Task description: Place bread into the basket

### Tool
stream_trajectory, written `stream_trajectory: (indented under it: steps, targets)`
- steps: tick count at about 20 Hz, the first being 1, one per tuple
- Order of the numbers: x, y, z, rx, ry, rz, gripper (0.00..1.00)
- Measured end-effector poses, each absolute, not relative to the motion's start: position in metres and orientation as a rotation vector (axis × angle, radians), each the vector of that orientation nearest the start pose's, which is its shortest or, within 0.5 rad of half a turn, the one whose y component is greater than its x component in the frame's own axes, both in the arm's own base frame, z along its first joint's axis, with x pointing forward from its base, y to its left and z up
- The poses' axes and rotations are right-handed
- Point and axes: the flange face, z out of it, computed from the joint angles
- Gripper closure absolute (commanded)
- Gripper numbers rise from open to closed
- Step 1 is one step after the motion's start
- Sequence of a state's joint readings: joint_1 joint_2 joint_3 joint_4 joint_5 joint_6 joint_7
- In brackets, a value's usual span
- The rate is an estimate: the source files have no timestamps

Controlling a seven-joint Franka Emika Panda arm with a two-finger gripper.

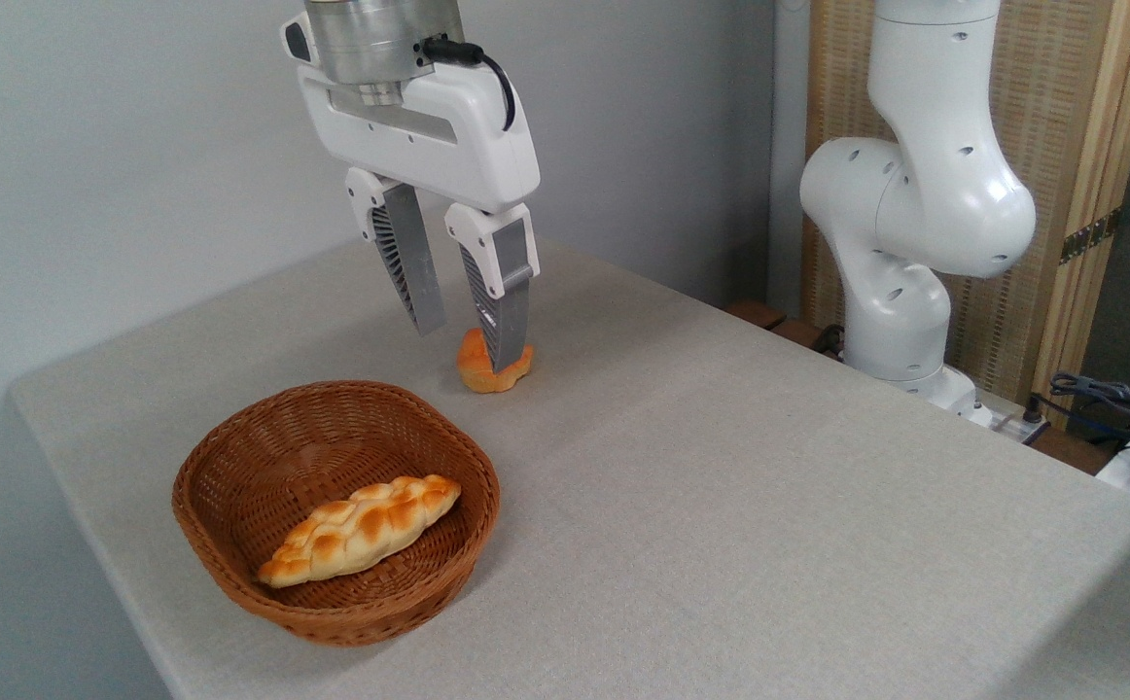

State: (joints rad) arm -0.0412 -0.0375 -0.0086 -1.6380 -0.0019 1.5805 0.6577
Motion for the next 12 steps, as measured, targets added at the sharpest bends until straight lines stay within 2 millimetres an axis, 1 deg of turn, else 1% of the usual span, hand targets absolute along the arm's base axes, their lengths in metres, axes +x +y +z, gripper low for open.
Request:
stream_trajectory:
  steps: [10,12]
  targets:
    - [0.5398,-0.0271,0.6157,-2.952,1.097,0.029,0.00]
    - [0.5379,-0.0304,0.6131,-2.952,1.108,0.038,0.00]
